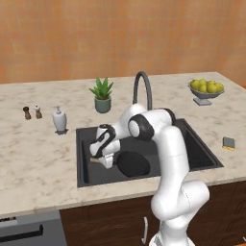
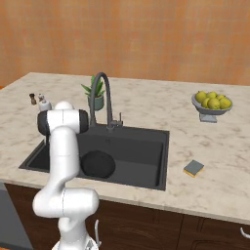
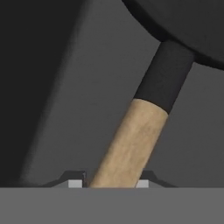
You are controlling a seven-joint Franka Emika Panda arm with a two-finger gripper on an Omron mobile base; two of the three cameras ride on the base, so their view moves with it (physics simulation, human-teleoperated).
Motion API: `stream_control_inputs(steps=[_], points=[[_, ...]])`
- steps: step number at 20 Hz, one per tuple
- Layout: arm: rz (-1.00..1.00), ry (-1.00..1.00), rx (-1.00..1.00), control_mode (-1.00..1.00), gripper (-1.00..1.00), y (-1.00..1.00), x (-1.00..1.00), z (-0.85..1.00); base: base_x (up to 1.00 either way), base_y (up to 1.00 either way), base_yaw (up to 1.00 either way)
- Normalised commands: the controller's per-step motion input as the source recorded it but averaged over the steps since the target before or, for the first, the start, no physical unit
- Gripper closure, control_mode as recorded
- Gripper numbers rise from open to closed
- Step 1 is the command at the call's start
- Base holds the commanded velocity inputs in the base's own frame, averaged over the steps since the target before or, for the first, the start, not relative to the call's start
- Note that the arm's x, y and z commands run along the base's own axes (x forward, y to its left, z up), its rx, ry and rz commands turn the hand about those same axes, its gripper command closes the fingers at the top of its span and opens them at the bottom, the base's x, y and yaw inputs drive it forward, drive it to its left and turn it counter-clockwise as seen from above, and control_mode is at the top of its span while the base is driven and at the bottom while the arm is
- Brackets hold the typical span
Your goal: Pick the pan and sponge and place them into the sink. Then turn on the water.
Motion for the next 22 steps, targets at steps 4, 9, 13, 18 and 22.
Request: stream_control_inputs(steps=[4, 9, 13, 18, 22], points=[[0.00, 0.00, 0.00, -1.00, -1.00, -0.04, 0.03, -0.15, 0.00, 0.00, 0.00], [0.00, -0.05, 0.00, -1.00, -1.00, 0.00, -0.05, 0.08, 0.00, 0.00, 0.00], [0.05, -0.08, 0.00, -1.00, -1.00, -0.22, -0.03, 0.62, 0.00, 0.00, 0.00], [0.13, -0.11, 0.00, -1.00, -1.00, -0.63, -0.73, 0.77, 0.00, 0.00, 0.00], [0.19, -0.08, -0.01, -1.00, -1.00, -0.80, -0.81, 0.70, 0.00, 0.00, 0.00]])
